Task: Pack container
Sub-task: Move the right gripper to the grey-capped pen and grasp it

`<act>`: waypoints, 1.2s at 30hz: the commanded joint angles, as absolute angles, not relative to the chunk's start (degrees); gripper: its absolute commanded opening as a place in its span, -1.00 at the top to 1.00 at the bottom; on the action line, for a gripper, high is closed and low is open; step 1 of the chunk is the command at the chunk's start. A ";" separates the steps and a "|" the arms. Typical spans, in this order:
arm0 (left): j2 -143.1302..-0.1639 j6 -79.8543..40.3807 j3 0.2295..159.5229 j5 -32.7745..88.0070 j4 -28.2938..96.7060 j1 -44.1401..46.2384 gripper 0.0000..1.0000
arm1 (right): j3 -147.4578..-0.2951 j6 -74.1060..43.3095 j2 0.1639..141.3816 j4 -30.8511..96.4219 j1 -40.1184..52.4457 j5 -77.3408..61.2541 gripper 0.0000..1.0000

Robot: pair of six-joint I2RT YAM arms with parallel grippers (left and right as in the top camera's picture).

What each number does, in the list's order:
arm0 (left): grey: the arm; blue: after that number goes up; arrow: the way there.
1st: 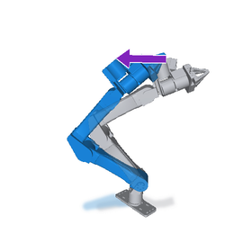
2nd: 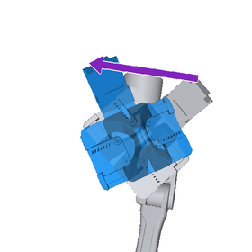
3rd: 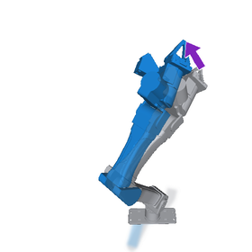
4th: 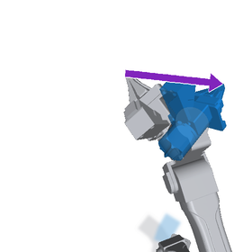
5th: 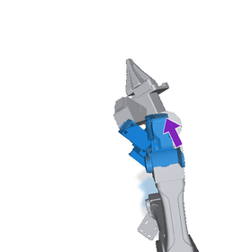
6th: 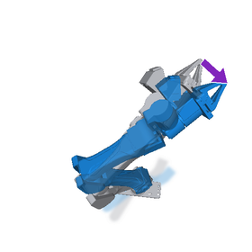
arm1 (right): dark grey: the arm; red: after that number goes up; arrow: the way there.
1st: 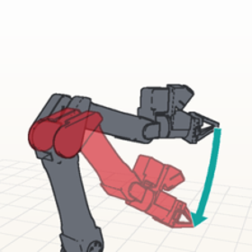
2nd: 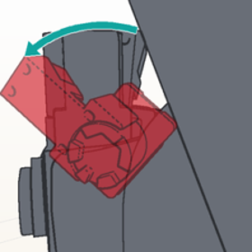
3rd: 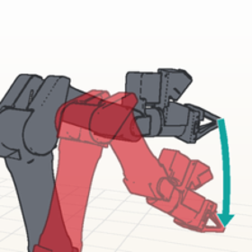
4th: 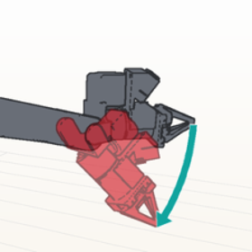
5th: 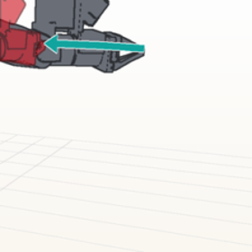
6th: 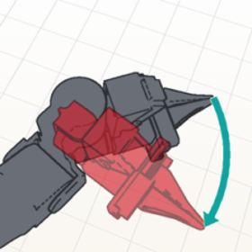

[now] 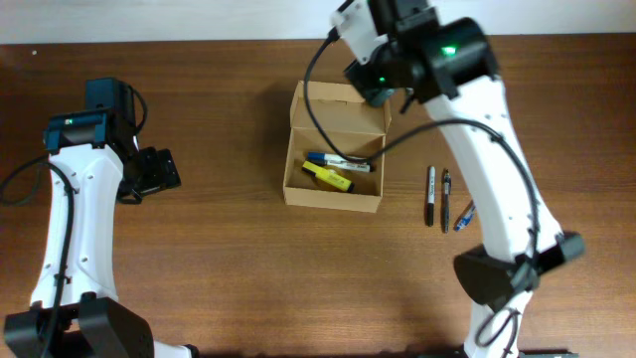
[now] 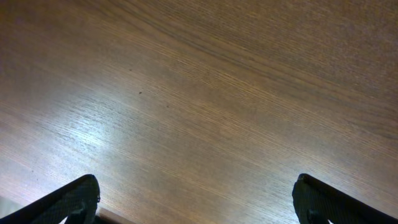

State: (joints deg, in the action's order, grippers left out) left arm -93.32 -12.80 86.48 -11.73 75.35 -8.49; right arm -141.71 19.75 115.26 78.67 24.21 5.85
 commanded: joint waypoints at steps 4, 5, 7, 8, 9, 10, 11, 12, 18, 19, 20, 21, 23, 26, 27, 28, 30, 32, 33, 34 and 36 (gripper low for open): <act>-91.81 -11.88 86.39 -11.33 75.22 -8.80 -1.00 | -129.88 12.93 103.00 75.40 15.03 12.64 0.09; -91.81 -11.88 86.39 -11.35 75.22 -8.80 -0.99 | -126.10 12.47 100.77 73.76 13.06 11.86 0.09; -91.81 -11.88 86.39 -11.35 75.22 -8.80 -1.00 | -118.06 9.13 96.68 70.67 8.95 9.67 0.06; -91.81 -11.88 86.39 -11.35 75.22 -8.80 -1.00 | -114.34 7.38 95.29 69.93 7.07 8.16 0.07; -91.81 -11.88 86.39 -11.35 75.22 -8.80 -1.00 | -110.45 5.45 94.43 69.82 5.17 6.55 0.06; -91.81 -11.88 86.39 -11.35 75.22 -8.80 -0.99 | -107.42 3.79 94.32 70.24 3.86 5.67 0.05; -91.81 -11.88 86.39 -11.35 75.22 -8.80 -1.00 | -104.40 2.42 94.43 70.50 2.81 5.37 0.05; -91.81 -11.88 86.39 -11.35 75.22 -8.80 -0.99 | -101.16 1.74 94.89 70.26 2.00 5.34 0.05; -91.81 -11.88 86.39 -11.35 75.22 -8.80 -1.00 | -84.79 -2.00 98.63 63.57 0.80 -3.20 0.00; -91.81 -11.88 86.39 -11.35 75.22 -8.80 -1.00 | -82.98 -2.66 99.20 61.95 0.95 -3.77 -0.01; -91.81 -11.88 86.39 -11.33 75.22 -8.80 -1.00 | -81.10 -3.42 99.98 59.99 1.13 -3.90 -0.01; -91.81 -11.88 86.39 -11.35 75.22 -8.80 -1.00 | -79.75 -3.97 100.66 58.41 1.13 -3.90 -0.02; -91.81 -11.88 86.39 -11.35 75.22 -8.80 -0.99 | -77.73 -3.99 102.15 55.68 1.10 -3.90 -0.02; -91.81 -11.88 86.39 -11.35 75.22 -8.80 -1.00 | -76.01 -5.02 104.66 52.82 1.10 -4.14 -0.01; -91.81 -11.88 86.39 -11.35 75.22 -8.80 -1.00 | -75.94 -5.04 105.65 52.60 1.23 -4.45 0.00; -91.81 -11.88 86.39 -11.35 75.22 -8.80 -1.00 | -75.94 -5.04 106.52 52.58 1.45 -4.89 0.06; -91.81 -11.88 86.39 -11.35 75.22 -8.80 -1.00 | -75.94 -5.45 108.05 52.62 1.91 -4.95 0.12; -91.81 -11.88 86.39 -11.35 75.22 -8.80 -0.99 | -75.94 -5.91 109.36 52.45 2.52 -4.93 0.14; -91.81 -11.88 86.39 -11.35 75.22 -8.80 -0.99 | -75.92 -6.92 109.97 52.29 2.68 -4.58 0.14; -91.81 -11.88 86.39 -11.35 75.22 -8.80 -1.00 | -75.90 -7.92 110.43 51.99 2.90 -4.27 0.14; -91.81 -11.88 86.39 -11.35 75.22 -8.80 -1.00 | -75.90 -9.39 111.53 51.11 3.18 -4.25 0.18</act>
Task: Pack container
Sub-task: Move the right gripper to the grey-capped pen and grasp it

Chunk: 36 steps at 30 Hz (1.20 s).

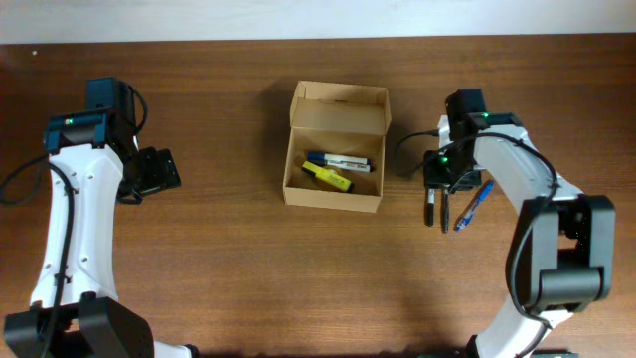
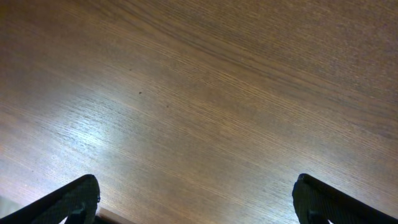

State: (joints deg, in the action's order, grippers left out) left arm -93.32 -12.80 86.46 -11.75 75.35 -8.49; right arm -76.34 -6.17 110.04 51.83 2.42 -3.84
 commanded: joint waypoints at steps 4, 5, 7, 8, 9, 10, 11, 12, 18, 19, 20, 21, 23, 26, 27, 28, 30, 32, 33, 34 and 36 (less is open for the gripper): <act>-91.81 -11.88 86.39 -11.35 75.22 -8.80 -1.00 | -75.90 -10.09 113.54 50.11 3.88 -3.70 0.19; -91.81 -11.88 86.39 -11.35 75.22 -8.80 -0.99 | -75.90 -10.96 113.99 50.02 4.08 -2.72 0.18; -91.81 -11.88 86.39 -11.35 75.22 -8.80 -1.00 | -75.85 -12.29 114.76 49.87 4.16 -0.16 0.19; -91.81 -11.88 86.39 -11.35 75.22 -8.80 -1.00 | -75.81 -12.58 115.04 49.71 4.14 0.73 0.18; -91.81 -11.88 86.39 -11.35 75.22 -8.80 -0.99 | -75.79 -12.53 115.28 49.41 4.14 0.84 0.18; -91.81 -11.88 86.39 -11.35 75.22 -8.80 -1.00 | -75.79 -12.56 115.55 49.12 4.12 0.78 0.18; -91.81 -11.88 86.39 -11.35 75.22 -8.80 -1.00 | -75.79 -12.56 115.63 48.97 4.12 0.78 0.19; -91.81 -11.88 86.39 -11.35 75.22 -8.80 -1.00 | -75.79 -12.56 115.79 48.75 4.12 0.80 0.21; -91.81 -11.88 86.39 -11.35 75.22 -8.80 -1.00 | -75.79 -12.56 115.83 48.07 4.12 0.69 0.92; -91.81 -11.88 86.39 -11.35 75.22 -8.80 -1.00 | -75.79 -12.58 115.83 47.94 4.12 0.64 0.92; -91.81 -11.88 86.39 -11.35 75.22 -8.80 -0.99 | -75.79 -12.58 115.83 47.90 4.12 0.64 0.92; -91.81 -11.88 86.39 -11.35 75.22 -8.80 -0.99 | -75.79 -12.58 115.83 47.86 4.12 0.64 0.92; -91.81 -11.88 86.39 -11.35 75.22 -8.80 -1.00 | -75.79 -12.53 115.83 47.70 4.12 0.64 0.92; -91.81 -11.88 86.39 -11.35 75.22 -8.80 -1.00 | -76.38 -12.49 115.35 47.79 4.08 0.67 0.92; -91.81 -11.88 86.39 -11.35 75.22 -8.80 -1.00 | -77.01 -12.49 114.87 48.01 4.05 0.58 0.92; -91.81 -11.88 86.39 -11.35 75.22 -8.80 -0.99 | -78.17 -12.10 114.13 48.49 4.05 0.25 0.92; -91.81 -11.88 86.39 -11.35 75.22 -8.80 -1.00 | -81.67 -8.86 112.22 49.98 4.08 -0.91 0.92; -91.81 -11.88 86.39 -11.35 75.22 -8.80 -0.99 | -86.54 -6.07 110.30 52.49 4.12 -0.89 0.92; -91.81 -11.88 86.39 -11.35 75.22 -8.80 -0.99 | -89.49 -4.49 109.47 54.11 4.14 -0.93 0.92; -91.81 -11.88 86.39 -11.35 75.22 -8.80 -1.00 | -92.77 -3.09 108.71 55.96 4.19 -1.08 0.92; -91.81 -11.88 86.39 -11.35 75.22 -8.80 -0.99 | -100.40 -1.17 107.55 60.27 4.34 -1.34 0.93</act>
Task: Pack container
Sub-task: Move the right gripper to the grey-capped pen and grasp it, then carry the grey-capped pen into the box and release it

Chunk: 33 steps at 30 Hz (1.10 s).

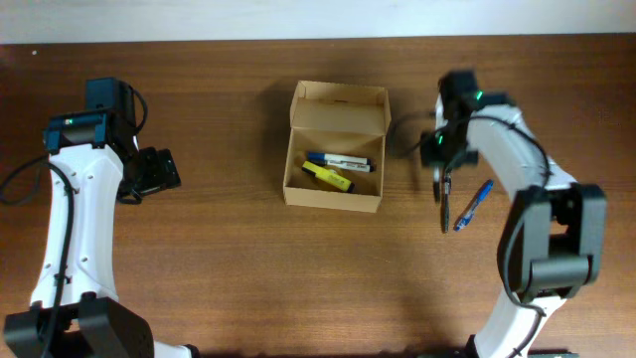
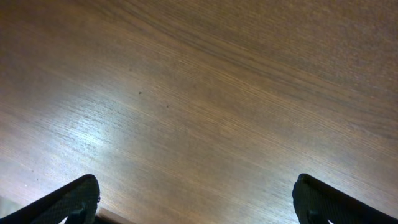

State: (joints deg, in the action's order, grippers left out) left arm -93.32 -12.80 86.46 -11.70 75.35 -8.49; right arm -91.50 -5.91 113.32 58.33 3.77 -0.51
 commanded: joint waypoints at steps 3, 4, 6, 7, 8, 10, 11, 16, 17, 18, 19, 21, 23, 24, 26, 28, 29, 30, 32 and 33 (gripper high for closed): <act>-91.81 -11.88 86.39 -11.35 75.22 -8.80 -1.00 | -110.91 4.75 106.65 65.78 5.21 -4.95 0.92; -91.81 -11.88 86.39 -11.35 75.22 -8.80 -1.00 | -114.06 7.05 106.45 67.40 5.80 -6.42 0.92; -91.81 -11.88 86.39 -11.35 75.22 -8.80 -0.99 | -120.07 14.20 106.34 70.89 7.75 -10.22 0.93; -91.81 -11.88 86.39 -11.33 75.22 -8.80 -1.00 | -122.21 17.61 106.34 72.34 9.02 -11.29 0.92; -91.81 -11.88 86.39 -11.33 75.22 -8.80 -1.00 | -123.68 21.04 106.37 73.47 10.46 -11.90 0.92; -91.81 -11.88 86.39 -11.35 75.22 -8.80 -0.99 | -125.03 30.41 106.34 75.79 14.02 -13.08 0.92; -91.81 -11.88 86.39 -11.35 75.22 -8.80 -0.99 | -125.01 34.26 106.37 76.62 15.51 -13.61 0.93; -91.81 -11.88 86.39 -11.35 75.22 -8.80 -0.99 | -123.20 50.11 107.57 78.98 24.53 -14.39 0.92; -91.81 -11.88 86.39 -11.35 75.22 -8.80 -1.00 | -122.83 52.90 108.29 78.91 26.28 -14.39 0.93; -91.81 -11.88 86.39 -11.35 75.22 -8.80 -0.99 | -122.78 54.83 109.06 78.83 27.57 -14.39 0.92; -91.81 -11.88 86.39 -11.35 75.22 -8.80 -1.00 | -122.78 56.23 109.91 78.54 28.64 -14.39 0.92; -91.81 -11.88 86.39 -11.35 75.22 -8.80 -1.00 | -122.78 57.91 111.72 77.47 30.28 -14.39 0.92; -91.81 -11.88 86.39 -11.35 75.22 -8.80 -0.99 | -122.78 58.28 113.93 76.12 31.24 -14.17 0.92; -91.81 -11.88 86.39 -11.35 75.22 -8.80 -1.00 | -122.78 58.28 115.02 75.64 31.48 -13.96 0.92; -91.81 -11.88 86.39 -11.35 75.22 -8.80 -1.00 | -122.78 58.28 117.82 75.16 31.48 -12.71 0.92; -91.81 -11.88 86.39 -11.35 75.22 -8.80 -1.00 | -122.78 58.26 120.38 75.20 31.07 -11.33 0.92; -91.81 -11.88 86.39 -11.35 75.22 -8.80 -1.00 | -122.78 58.28 121.64 75.22 30.87 -11.20 0.92; -91.81 -11.88 86.39 -11.35 75.22 -8.80 -1.00 | -122.78 58.26 122.87 75.22 30.65 -11.38 0.92; -91.81 -11.88 86.39 -11.35 75.22 -8.80 -0.99 | -122.78 58.26 125.64 75.22 30.24 -11.38 0.92; -91.81 -11.88 86.39 -11.33 75.22 -8.80 -1.00 | -122.78 58.26 126.91 75.22 30.11 -11.40 0.92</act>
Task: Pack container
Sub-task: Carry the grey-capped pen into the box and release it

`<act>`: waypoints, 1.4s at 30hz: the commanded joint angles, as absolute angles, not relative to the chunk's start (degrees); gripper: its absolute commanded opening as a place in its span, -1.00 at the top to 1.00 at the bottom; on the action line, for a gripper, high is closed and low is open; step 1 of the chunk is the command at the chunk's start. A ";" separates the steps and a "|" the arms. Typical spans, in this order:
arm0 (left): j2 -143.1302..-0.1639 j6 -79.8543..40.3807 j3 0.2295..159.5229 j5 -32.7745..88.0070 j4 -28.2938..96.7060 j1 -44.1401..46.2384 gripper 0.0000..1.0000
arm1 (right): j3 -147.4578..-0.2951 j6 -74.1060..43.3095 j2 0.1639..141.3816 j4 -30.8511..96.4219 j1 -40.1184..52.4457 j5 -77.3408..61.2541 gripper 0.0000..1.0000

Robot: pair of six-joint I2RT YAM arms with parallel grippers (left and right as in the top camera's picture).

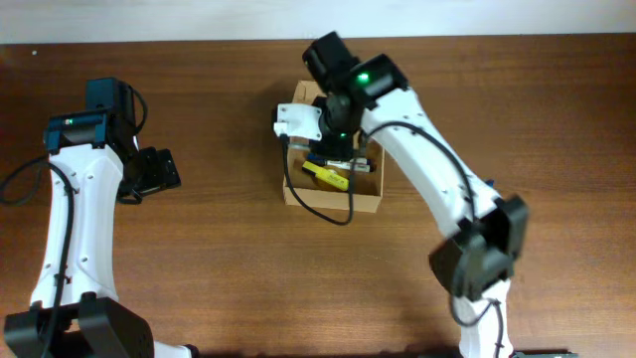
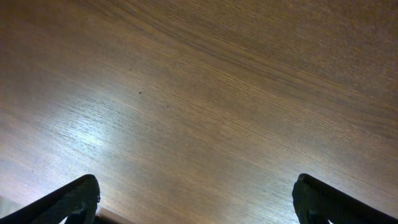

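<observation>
The open cardboard box [image 1: 333, 203] stands mid-table with a yellow marker [image 1: 329, 178] and a partly covered blue-and-white marker [image 1: 360, 165] inside. My right gripper [image 1: 336, 149] hangs over the box's middle. Its fingers are dark against the wrist, so whether they hold anything is hidden. The loose pens to the right of the box do not show; the right arm lies across that area. My left gripper [image 1: 151, 171] [image 2: 196, 208] is open over bare wood far to the left, with both fingertips [image 2: 74, 199] at the frame's bottom corners.
The right arm [image 1: 437, 169] stretches diagonally from the lower right across the table to the box. A white cable housing [image 1: 296, 119] sits by the box's left wall. The box's back flap stands up behind the gripper.
My right gripper was at the pens right of the box; now it is over the box's inside. The left arm has not moved.
The right gripper first hung over the box's back flap, with two black pens and a blue pen lying to the right. Then it was down at the black pens. After that, one black pen and the blue pen lay there. Now it is above the box.
</observation>
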State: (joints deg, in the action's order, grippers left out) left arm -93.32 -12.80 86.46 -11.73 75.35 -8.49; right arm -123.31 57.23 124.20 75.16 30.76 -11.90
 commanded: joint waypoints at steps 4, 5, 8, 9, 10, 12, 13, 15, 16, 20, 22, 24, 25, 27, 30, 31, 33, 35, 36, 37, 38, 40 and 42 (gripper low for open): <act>-91.81 -11.88 86.39 -11.35 75.22 -8.80 -0.99 | -122.78 58.06 131.68 75.57 29.87 -11.62 0.92; -91.81 -11.88 86.39 -11.35 75.22 -8.80 -0.99 | -122.78 58.04 132.75 75.68 29.87 -11.70 0.92; -91.81 -11.88 86.39 -11.33 75.22 -8.80 -1.00 | -122.78 58.06 134.72 75.61 29.87 -13.26 0.93; -91.81 -11.88 86.39 -11.35 75.22 -8.80 -1.00 | -122.78 58.04 135.35 75.55 29.87 -13.69 0.92; -91.81 -11.88 86.39 -11.35 75.22 -8.80 -1.00 | -122.78 58.04 135.74 75.57 29.87 -14.09 0.92; -91.81 -11.88 86.39 -11.35 75.22 -8.80 -0.99 | -122.78 57.74 136.53 75.59 29.89 -15.03 0.93; -91.81 -11.88 86.39 -11.35 75.22 -8.80 -1.00 | -122.78 56.73 137.05 75.31 29.93 -14.98 0.93; -91.81 -11.88 86.39 -11.35 75.22 -8.80 -0.99 | -122.78 54.46 137.25 74.78 29.93 -14.96 0.89; -91.81 -11.88 86.39 -11.35 75.22 -8.80 -1.00 | -122.78 53.30 137.27 74.59 29.93 -14.81 0.58; -91.81 -11.88 86.39 -11.35 75.22 -8.80 -1.00 | -122.85 48.14 136.55 74.59 29.91 -13.61 0.41; -91.81 -11.88 86.39 -11.35 75.22 -8.80 -1.00 | -123.39 44.47 135.44 74.98 29.93 -12.21 0.42; -91.81 -11.88 86.39 -11.35 75.22 -8.80 -1.00 | -125.08 43.38 134.08 76.93 29.93 -12.03 0.42; -91.81 -11.88 86.39 -11.35 75.22 -8.80 -1.00 | -126.39 42.00 133.05 77.93 29.98 -10.98 0.42; -91.81 -11.88 86.39 -11.35 75.22 -8.80 -0.99 | -129.23 36.99 130.89 78.98 30.04 -6.83 0.41; -91.81 -11.88 86.39 -11.35 75.22 -8.80 -1.00 | -133.64 27.09 126.19 79.13 30.02 2.33 0.39; -91.81 -11.88 86.39 -11.35 75.22 -8.80 -1.00 | -134.65 24.49 124.25 79.07 30.02 5.52 0.35; -91.81 -11.88 86.39 -11.35 75.22 -8.80 -1.00 | -135.46 20.64 119.68 78.94 29.89 11.11 0.32; -91.81 -11.88 86.39 -11.35 75.22 -8.80 -1.00 | -135.44 16.60 114.06 78.91 29.39 15.53 0.26; -91.81 -11.88 86.39 -11.35 75.22 -8.80 -0.99 | -135.44 15.46 111.53 78.89 28.84 16.43 0.24; -91.81 -11.88 86.39 -11.35 75.22 -8.80 -1.00 | -135.44 14.41 109.03 78.89 28.14 16.62 0.24; -91.81 -11.88 86.39 -11.35 75.22 -8.80 -1.00 | -135.44 13.32 106.61 78.89 27.09 16.56 0.24; -91.81 -11.88 86.39 -11.35 75.22 -8.80 -1.00 | -135.09 10.61 101.95 78.85 23.57 16.53 0.24; -91.81 -11.88 86.39 -11.35 75.22 -8.80 -0.99 | -134.02 7.84 98.54 78.41 18.94 16.49 0.24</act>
State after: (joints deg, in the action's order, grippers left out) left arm -93.32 -12.80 86.46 -11.75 75.33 -8.49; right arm -134.82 14.98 101.10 78.26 23.94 12.75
